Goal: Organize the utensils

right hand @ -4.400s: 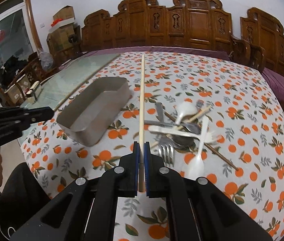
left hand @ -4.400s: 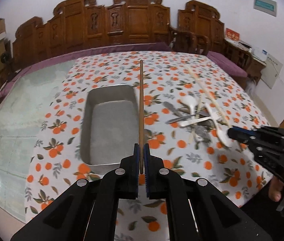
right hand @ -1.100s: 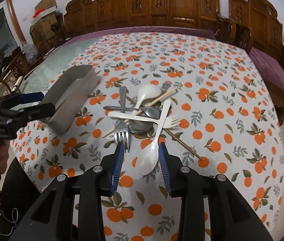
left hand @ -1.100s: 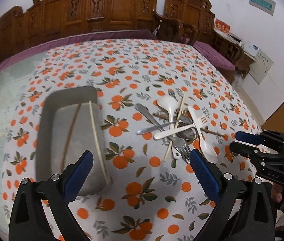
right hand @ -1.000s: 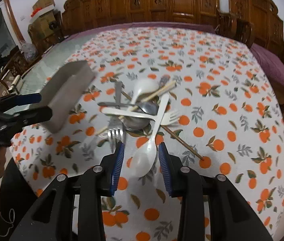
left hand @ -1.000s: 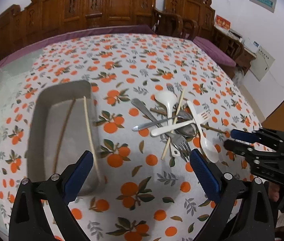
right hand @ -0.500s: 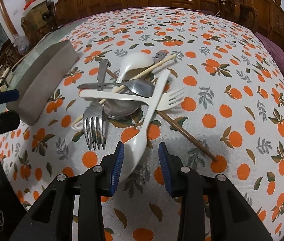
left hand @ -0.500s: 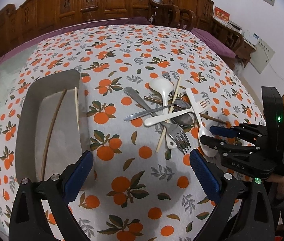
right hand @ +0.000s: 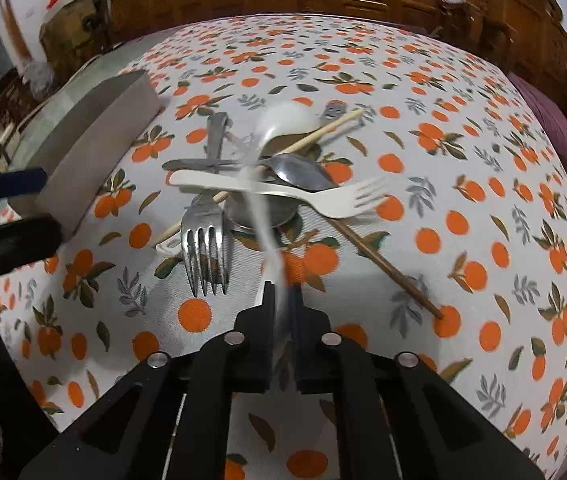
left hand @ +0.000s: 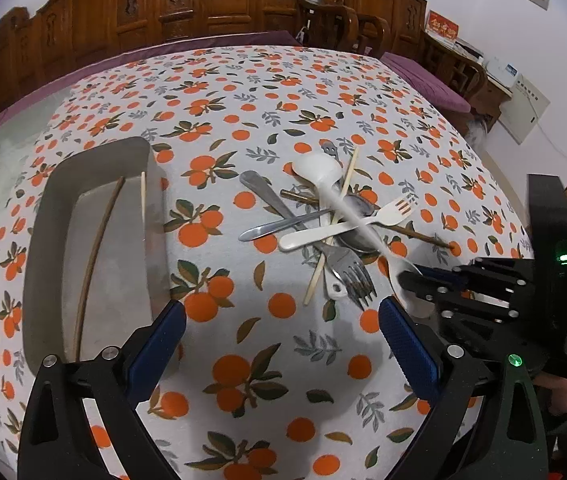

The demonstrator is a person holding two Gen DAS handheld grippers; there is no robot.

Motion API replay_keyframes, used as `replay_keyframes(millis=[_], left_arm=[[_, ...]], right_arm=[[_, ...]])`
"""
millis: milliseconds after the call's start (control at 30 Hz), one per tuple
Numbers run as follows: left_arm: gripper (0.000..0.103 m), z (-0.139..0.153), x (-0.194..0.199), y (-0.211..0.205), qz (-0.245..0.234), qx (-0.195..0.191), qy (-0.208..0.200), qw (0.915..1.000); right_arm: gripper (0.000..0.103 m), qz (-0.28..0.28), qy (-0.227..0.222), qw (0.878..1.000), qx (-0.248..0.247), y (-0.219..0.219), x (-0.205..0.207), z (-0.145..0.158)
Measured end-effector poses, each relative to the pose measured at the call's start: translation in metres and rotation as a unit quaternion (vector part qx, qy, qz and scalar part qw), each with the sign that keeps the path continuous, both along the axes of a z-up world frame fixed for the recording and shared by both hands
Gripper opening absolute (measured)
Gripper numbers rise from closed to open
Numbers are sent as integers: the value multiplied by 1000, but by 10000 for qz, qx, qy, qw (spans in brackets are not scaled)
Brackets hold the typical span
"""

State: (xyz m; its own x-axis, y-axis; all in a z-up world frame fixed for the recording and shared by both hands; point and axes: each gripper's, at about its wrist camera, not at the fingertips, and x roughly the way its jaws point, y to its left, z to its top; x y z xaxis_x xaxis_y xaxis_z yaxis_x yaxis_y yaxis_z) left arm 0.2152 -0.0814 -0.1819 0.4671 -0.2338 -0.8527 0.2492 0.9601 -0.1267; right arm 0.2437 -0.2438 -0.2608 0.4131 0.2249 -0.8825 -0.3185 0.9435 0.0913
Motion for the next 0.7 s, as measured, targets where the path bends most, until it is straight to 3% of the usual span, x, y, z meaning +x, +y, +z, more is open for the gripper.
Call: replay_keyframes(millis=[267, 467, 533, 700], left_arm=[[90, -13, 20, -28, 2, -230, 80, 9997], [66, -35, 35, -40, 143, -348, 368, 9986], [53, -41, 38, -42, 173, -374, 431, 9982], [39, -50, 42, -51, 126, -360, 511, 9980]], right_arm=[[8, -255, -281, 9990, 224, -37, -19, 35], [8, -450, -342, 9977, 374, -65, -27, 41], [8, -498, -342, 9973, 410, -71, -28, 41], [8, -574, -337, 9966, 485, -82, -31, 39]])
